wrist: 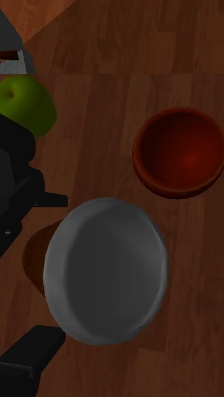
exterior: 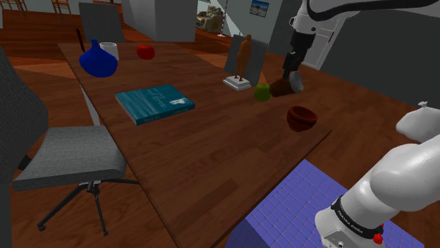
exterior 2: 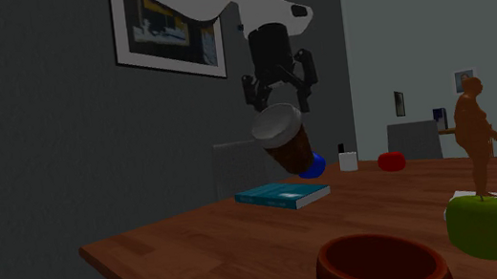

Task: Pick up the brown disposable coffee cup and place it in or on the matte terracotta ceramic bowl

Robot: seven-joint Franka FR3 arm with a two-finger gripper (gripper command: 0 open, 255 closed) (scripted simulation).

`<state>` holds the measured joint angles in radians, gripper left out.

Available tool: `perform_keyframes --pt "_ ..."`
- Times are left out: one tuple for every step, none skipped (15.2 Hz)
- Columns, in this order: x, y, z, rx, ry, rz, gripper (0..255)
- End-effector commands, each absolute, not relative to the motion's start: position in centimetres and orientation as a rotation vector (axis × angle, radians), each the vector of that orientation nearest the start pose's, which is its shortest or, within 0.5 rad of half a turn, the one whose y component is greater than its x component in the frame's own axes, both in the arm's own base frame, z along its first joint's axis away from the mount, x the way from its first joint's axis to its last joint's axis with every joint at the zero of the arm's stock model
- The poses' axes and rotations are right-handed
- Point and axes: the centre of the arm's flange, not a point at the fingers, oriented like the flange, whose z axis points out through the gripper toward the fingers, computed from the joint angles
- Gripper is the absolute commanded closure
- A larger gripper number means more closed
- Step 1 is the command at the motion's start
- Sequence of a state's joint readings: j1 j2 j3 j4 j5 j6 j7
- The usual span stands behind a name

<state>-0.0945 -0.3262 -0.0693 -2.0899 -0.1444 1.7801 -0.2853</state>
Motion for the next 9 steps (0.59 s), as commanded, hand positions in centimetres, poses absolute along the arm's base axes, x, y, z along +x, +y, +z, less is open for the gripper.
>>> perform_keyframes --pt "44.5 -11.8 56.5 -3.252 -0.254 0.017 255" --pt "44.2 -13.0 56.7 -3.252 -0.254 0.017 255" --pt "43.9 -14.3 56.9 -3.252 -0.254 0.017 255" --pt "43.5 -15.6 57.1 -3.252 -0.254 0.017 255" --pt "43.2 -16.8 57.3 -3.252 -0.254 0.017 255" --pt "42.9 -18.1 57.5 -3.252 -0.254 0.017 255" --pt "42.6 -19.4 57.7 -3.252 -0.254 0.017 255" --pt "42.3 -20.6 57.9 -3.252 -0.254 0.017 255" --pt "41.9 -21.9 58.1 -3.252 -0.254 0.017 255"
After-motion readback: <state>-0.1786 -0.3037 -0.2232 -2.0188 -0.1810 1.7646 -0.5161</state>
